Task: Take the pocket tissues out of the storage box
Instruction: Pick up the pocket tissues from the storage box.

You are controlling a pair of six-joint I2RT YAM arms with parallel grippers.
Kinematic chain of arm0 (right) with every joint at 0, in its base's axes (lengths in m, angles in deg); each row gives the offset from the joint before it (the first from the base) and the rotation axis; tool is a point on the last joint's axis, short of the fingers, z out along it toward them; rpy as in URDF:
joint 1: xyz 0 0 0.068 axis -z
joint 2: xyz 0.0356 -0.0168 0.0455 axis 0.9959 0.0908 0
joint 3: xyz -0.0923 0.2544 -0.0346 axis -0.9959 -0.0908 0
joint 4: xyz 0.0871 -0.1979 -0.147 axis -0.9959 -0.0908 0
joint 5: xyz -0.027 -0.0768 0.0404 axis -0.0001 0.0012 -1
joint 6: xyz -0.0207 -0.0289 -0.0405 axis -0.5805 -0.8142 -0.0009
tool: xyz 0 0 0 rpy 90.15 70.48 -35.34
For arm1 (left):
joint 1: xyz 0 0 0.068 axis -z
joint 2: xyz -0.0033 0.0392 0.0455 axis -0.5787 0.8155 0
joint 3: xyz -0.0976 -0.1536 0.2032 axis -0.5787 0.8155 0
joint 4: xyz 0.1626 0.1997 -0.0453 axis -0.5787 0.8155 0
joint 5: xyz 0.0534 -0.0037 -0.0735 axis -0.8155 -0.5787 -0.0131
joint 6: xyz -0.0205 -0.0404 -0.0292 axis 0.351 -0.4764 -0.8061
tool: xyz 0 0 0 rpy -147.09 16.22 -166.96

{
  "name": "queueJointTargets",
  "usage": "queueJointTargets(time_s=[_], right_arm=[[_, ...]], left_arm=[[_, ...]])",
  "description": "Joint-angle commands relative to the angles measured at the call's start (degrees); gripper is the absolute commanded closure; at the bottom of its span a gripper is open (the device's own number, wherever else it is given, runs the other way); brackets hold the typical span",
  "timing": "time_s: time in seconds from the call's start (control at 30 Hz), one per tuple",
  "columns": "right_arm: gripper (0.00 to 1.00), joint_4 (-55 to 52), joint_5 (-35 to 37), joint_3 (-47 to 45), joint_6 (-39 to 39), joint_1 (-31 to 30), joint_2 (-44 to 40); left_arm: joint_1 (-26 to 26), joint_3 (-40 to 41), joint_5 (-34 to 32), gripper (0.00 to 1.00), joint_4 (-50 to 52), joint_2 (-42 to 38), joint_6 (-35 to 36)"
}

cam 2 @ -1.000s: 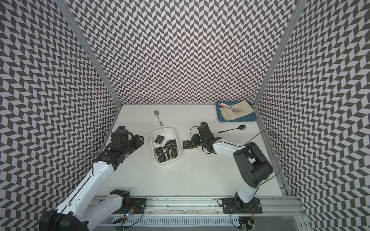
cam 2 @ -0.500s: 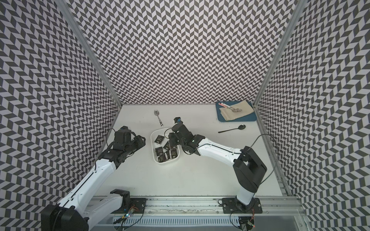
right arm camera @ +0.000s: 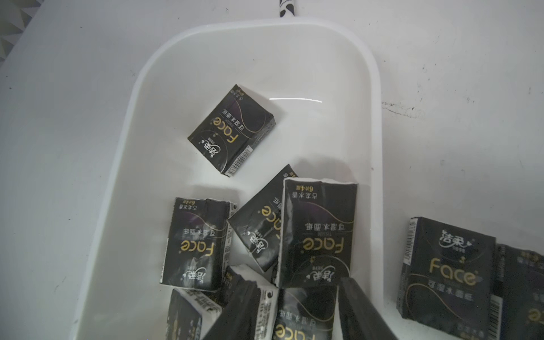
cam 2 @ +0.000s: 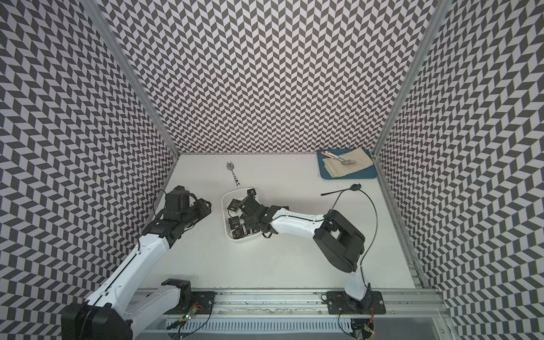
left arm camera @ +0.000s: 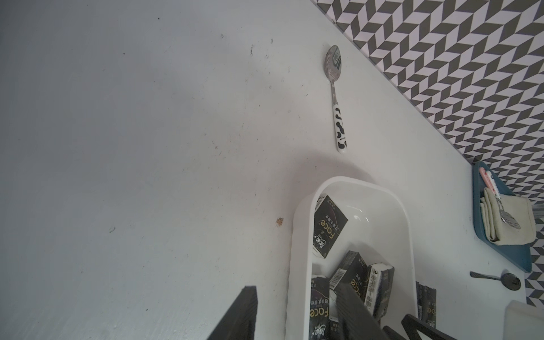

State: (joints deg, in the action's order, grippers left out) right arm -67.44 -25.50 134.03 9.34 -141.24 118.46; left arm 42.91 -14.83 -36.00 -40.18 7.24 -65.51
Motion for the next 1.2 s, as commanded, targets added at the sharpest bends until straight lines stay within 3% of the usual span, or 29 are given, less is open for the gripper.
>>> queueJointTargets(time_s=[0.0,0.6,0.9,1.17], right_arm=[[0.5,0.84,2.02,2.47,-0.24,-0.77,1.59],[0.53,-5.8,7.8,10.96,-0.69,-1.56,9.65],[0.7,-5.47,7.48,12.51,-0.95,-1.56,13.08],[0.85,-2.01,5.36,9.56,-0.67,-1.56,8.97]], left_arm=[[-0.27,-0.7,0.88,0.51,0.2,-0.96,0.29],[-0.45,-0.23,0.6,0.51,0.52,-1.84,0.2],[-0.54,0.0,0.55,0.51,0.52,-1.92,0.27],[-0.61,0.1,0.52,0.51,0.35,-1.86,0.2]])
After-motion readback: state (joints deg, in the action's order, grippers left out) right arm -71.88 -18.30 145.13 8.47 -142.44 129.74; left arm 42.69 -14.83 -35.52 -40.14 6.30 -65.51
